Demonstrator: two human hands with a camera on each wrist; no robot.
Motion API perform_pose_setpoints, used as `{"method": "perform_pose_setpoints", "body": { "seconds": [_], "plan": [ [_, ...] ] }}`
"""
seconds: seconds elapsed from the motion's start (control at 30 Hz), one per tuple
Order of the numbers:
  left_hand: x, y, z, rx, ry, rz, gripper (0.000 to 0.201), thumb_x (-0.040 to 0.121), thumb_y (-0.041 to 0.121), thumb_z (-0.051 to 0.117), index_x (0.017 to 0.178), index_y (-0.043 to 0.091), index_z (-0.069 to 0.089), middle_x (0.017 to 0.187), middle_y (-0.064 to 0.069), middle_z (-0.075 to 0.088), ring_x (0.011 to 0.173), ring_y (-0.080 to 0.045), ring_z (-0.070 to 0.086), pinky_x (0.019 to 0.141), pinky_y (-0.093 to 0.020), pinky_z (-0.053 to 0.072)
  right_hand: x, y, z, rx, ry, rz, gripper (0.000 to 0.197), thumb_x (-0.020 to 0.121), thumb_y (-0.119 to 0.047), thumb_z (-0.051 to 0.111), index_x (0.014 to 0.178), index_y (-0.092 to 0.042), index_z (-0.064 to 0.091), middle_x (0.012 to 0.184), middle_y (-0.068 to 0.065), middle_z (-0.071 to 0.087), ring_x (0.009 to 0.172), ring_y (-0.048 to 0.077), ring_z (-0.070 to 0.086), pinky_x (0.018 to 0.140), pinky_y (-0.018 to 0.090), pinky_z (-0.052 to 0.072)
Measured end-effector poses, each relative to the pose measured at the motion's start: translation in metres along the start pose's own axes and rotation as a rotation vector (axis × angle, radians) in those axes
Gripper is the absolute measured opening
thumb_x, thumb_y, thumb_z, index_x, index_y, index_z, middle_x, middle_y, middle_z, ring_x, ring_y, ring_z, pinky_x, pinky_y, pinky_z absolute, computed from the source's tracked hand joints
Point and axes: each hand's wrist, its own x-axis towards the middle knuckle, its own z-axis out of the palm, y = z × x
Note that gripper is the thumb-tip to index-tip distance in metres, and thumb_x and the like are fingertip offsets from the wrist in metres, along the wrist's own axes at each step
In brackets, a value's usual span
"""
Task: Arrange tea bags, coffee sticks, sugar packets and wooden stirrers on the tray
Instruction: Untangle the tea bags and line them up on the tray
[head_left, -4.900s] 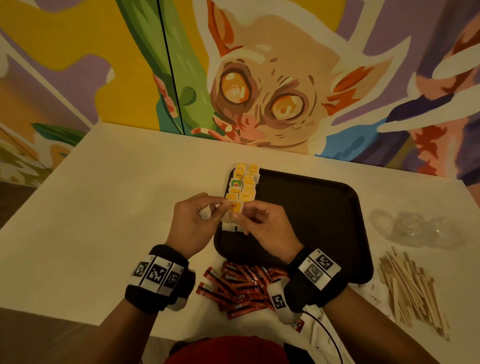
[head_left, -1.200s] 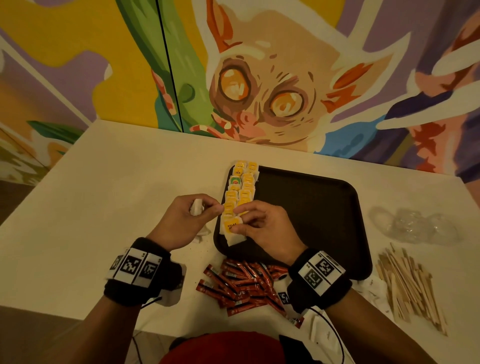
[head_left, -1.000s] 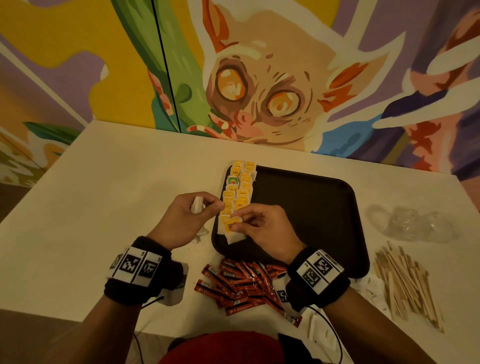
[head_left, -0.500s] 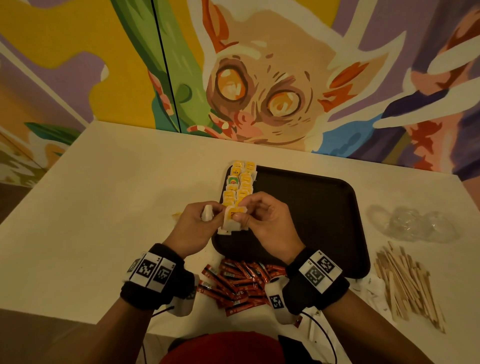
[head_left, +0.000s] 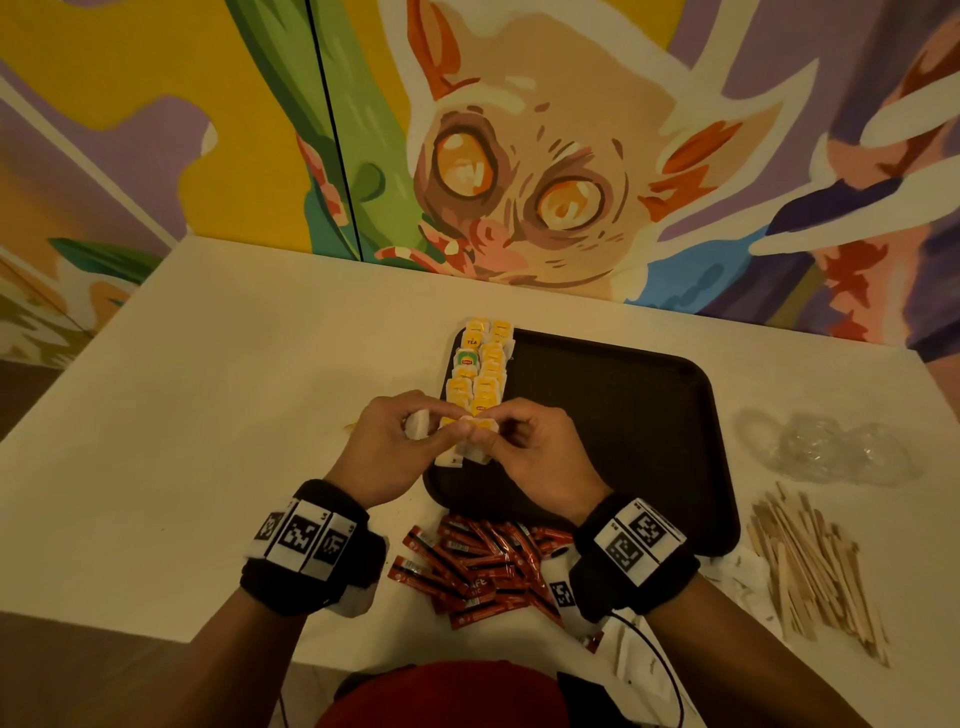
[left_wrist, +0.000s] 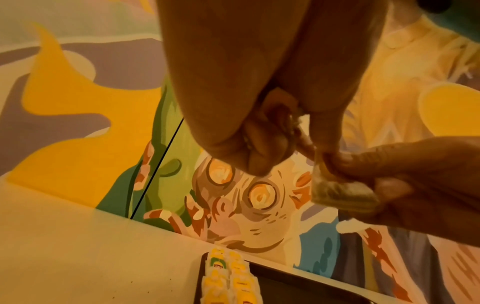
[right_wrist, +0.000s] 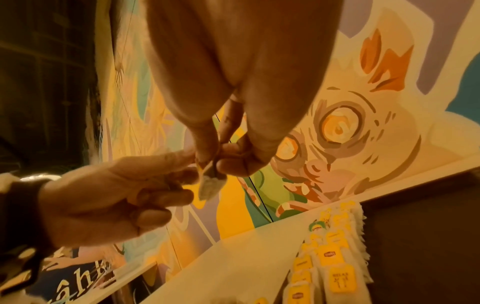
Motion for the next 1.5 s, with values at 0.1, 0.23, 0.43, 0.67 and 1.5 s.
{"method": "perform_pose_setpoints", "body": {
  "seconds": [0.1,0.23,0.43,0.67,1.5],
  "plan": [
    [0.003,-0.006,0.001,0.03,0.024,0.016,0.007,0.082,0.019,0.074,0.088,0.016,0.077,0.073,0.011,0.065,0.069,-0.002,0.058,0.065,-0.01,0.041,-0.001,0.007,0.004,-0.04,0.022,-0.001,0.015,0.089,-0.025,0.071,0.103,-0.02,0.074,0.101,-0.001,0.069,0.096,0.02,0.068,0.087,0.047,0.056],
    [0.003,-0.012,0.005,-0.013,0.085,-0.007,0.005,0.082,0.017,0.074,0.085,0.016,0.077,0.075,0.006,0.067,0.069,-0.001,0.059,0.065,-0.01,0.042,-0.001,0.016,0.01,-0.092,0.021,0.006,0.016,0.089,-0.028,0.07,0.099,-0.016,0.075,0.101,-0.004,0.067,0.093,0.014,0.067,0.085,0.042,0.056],
    [-0.001,-0.019,0.011,-0.026,0.122,-0.125,0.005,0.085,0.017,0.072,0.085,0.013,0.075,0.082,0.006,0.072,0.069,0.003,0.062,0.063,-0.008,0.045,0.008,0.029,0.012,-0.159,0.022,0.127,0.017,0.089,-0.026,0.071,0.104,-0.019,0.075,0.11,-0.007,0.071,0.1,0.006,0.067,0.092,0.033,0.055],
    [-0.003,-0.029,0.006,-0.008,0.152,-0.194,0.011,0.088,0.02,0.068,0.082,0.014,0.074,0.076,0.012,0.07,0.075,0.002,0.062,0.065,-0.006,0.045,0.026,0.059,0.008,-0.335,-0.022,0.433,0.02,0.09,-0.027,0.07,0.092,-0.008,0.075,0.095,0.01,0.072,0.082,0.015,0.064,0.066,0.019,0.047],
    [-0.008,-0.037,0.003,-0.046,0.08,-0.329,0.012,0.092,0.022,0.062,0.086,0.016,0.071,0.074,0.012,0.065,0.057,0.006,0.055,0.058,-0.02,0.041,0.053,0.103,0.033,-0.419,0.141,0.61,0.029,0.083,-0.004,0.068,0.109,-0.016,0.063,0.111,0.013,0.066,0.093,0.026,0.067,0.084,0.036,0.059]
  ]
}}
